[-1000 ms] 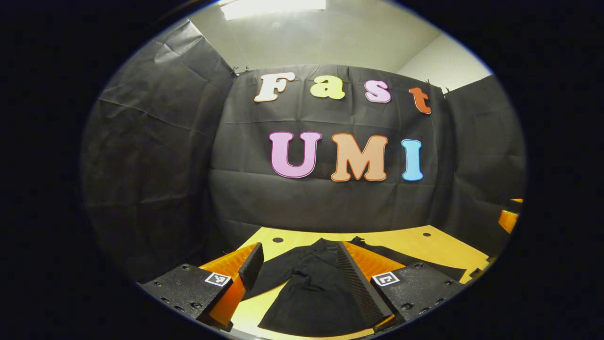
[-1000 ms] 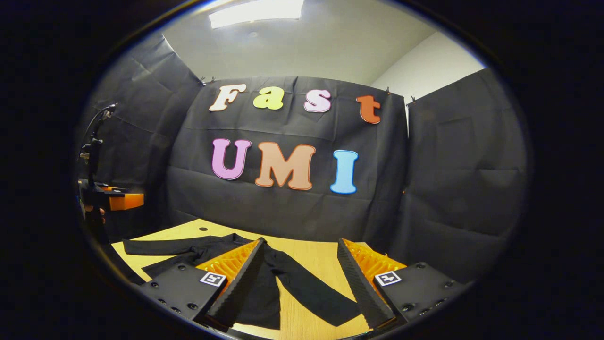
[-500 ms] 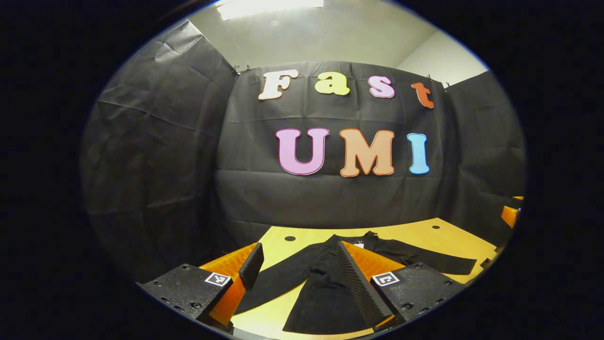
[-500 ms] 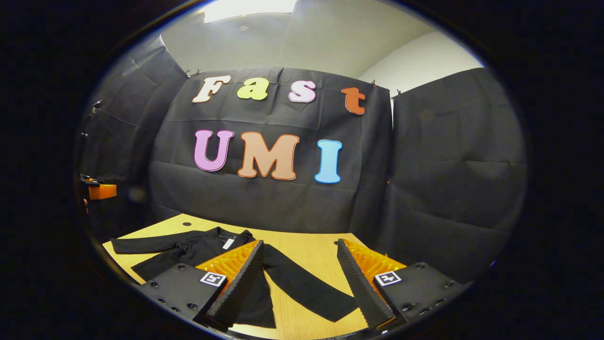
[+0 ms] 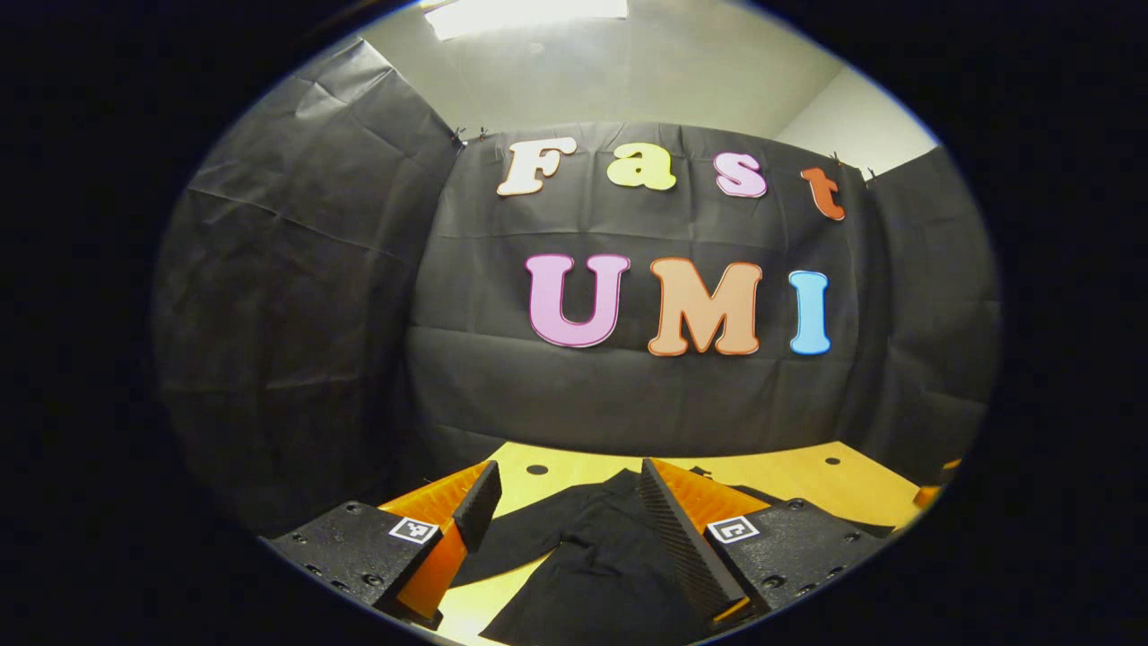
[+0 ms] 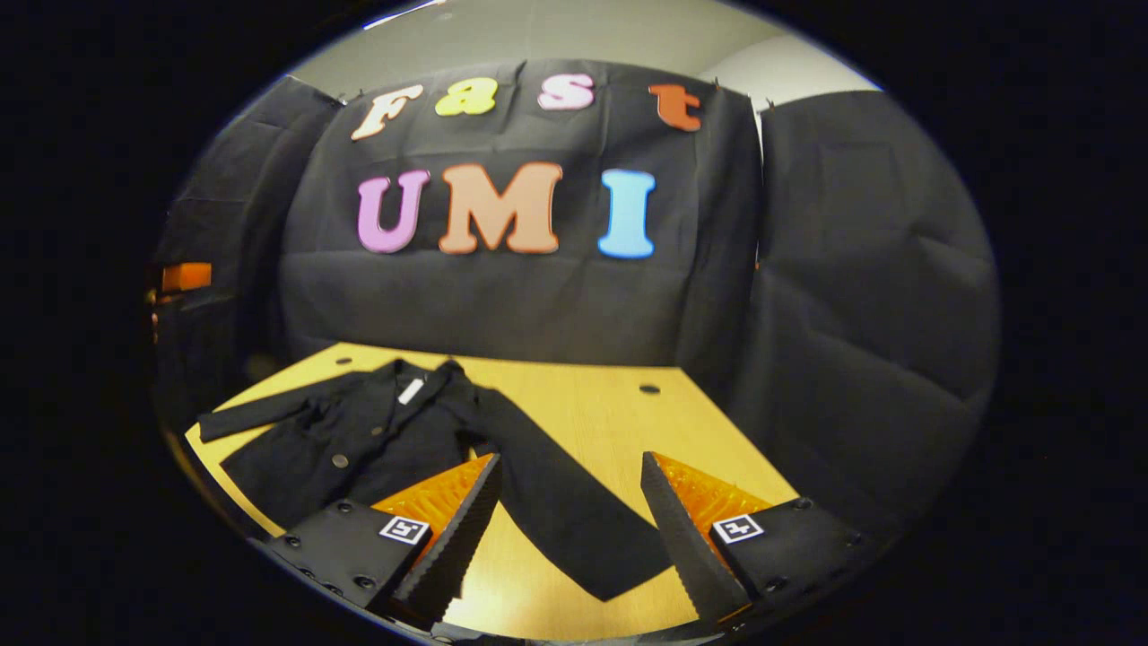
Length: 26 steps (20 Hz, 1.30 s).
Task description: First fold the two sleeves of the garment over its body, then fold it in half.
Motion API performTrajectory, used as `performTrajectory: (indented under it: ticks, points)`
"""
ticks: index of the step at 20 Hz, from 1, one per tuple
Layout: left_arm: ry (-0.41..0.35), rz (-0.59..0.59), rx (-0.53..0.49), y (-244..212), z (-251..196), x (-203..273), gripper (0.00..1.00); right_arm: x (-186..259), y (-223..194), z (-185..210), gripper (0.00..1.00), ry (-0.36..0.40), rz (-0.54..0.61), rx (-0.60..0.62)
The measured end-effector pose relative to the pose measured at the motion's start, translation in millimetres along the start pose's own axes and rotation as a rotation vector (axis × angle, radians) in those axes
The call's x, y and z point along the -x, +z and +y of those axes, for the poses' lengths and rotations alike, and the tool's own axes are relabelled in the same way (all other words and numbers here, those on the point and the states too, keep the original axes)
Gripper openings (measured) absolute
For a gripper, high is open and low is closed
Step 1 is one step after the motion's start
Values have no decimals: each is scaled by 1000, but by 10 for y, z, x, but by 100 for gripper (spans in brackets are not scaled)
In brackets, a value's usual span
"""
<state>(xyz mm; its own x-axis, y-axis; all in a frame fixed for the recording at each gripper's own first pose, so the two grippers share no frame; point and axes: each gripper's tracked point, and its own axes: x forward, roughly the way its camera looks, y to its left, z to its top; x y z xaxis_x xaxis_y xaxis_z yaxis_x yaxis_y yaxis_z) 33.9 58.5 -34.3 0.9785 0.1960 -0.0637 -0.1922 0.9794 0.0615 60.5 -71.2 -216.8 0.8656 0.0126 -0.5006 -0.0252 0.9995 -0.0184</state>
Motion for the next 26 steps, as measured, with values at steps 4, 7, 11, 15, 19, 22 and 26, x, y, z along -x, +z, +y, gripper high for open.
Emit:
performTrajectory:
  ticks: [4,7,11,15,19,22,26]
  points:
    - [46,25,-30,-120,-109,-42,92,-372,-750,-303,100,22,243,-73]
    - [99,61,-34,-246,-116,-13,92,-514,-1026,-384,99,53,331,-94]
    - [167,83,-28,-369,-90,31,92,-663,-1303,-439,98,83,408,-71]
    - [206,100,-22,-473,-110,37,93,-732,-1309,-470,96,97,411,-1]
    - [208,116,-1,-558,-204,-22,92,-731,-1305,-471,96,101,385,-10]
    - [199,125,-7,-589,-278,-64,92,-755,-1295,-457,89,94,383,-25]
    - [188,138,-36,-568,-277,-90,92,-769,-1287,-377,43,115,408,-27]
